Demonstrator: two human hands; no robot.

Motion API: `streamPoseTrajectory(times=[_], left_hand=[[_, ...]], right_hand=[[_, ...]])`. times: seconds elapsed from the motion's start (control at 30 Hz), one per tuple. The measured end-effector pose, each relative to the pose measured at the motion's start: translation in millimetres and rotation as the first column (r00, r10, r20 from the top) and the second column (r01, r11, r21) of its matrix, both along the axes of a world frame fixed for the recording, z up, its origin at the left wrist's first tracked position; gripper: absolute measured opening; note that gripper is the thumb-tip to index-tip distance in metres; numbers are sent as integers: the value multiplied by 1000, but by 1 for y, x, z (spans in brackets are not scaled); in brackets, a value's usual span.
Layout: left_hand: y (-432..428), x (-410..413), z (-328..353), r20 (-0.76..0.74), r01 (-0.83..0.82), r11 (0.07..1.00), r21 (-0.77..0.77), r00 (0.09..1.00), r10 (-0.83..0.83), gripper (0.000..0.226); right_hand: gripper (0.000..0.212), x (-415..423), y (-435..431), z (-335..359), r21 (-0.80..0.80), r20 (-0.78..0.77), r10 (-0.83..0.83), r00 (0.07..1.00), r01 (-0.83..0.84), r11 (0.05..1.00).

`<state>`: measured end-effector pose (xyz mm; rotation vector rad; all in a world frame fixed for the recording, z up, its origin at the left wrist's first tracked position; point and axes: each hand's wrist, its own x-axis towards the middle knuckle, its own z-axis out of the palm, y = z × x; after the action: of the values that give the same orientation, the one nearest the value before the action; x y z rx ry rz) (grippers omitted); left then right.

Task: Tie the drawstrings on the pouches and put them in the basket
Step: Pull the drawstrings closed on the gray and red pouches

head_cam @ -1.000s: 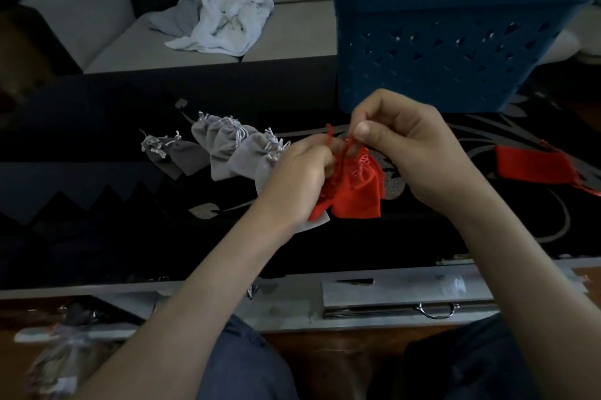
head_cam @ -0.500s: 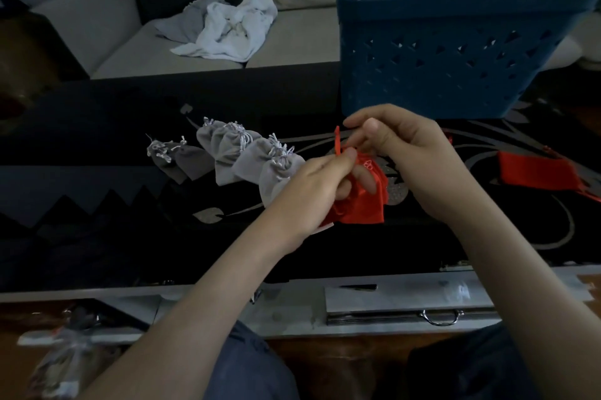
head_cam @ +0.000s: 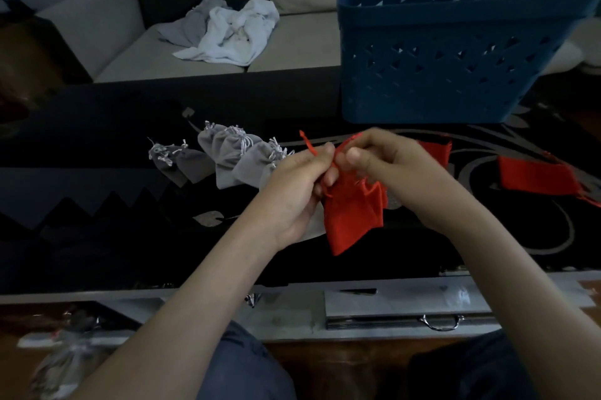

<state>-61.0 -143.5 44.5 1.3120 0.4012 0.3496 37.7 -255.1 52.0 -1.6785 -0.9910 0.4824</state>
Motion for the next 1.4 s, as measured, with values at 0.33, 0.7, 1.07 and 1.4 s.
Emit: streamPoseTrajectory(times=[0.33,0.7,1.07,1.4], left_hand=[[7,-2,-4,58,-66,997,51,996,63,25],[7,-3,-14,109,-171,709,684,985,133,14],[6,3,-20,84,-128,178,976,968,238,15],[9,-2,-15,244,-275,185,943,954,175,31]], right_hand=[[13,-1,-1,-1,-41,-178,153,972,-163,986],[6,2,2,-7,-83,25,-70,997,72,994],[6,0,-2,-5,-99,123,-97,988,110,989],[27,-5,-3,-2,-10,-165,16,986,-18,1000]])
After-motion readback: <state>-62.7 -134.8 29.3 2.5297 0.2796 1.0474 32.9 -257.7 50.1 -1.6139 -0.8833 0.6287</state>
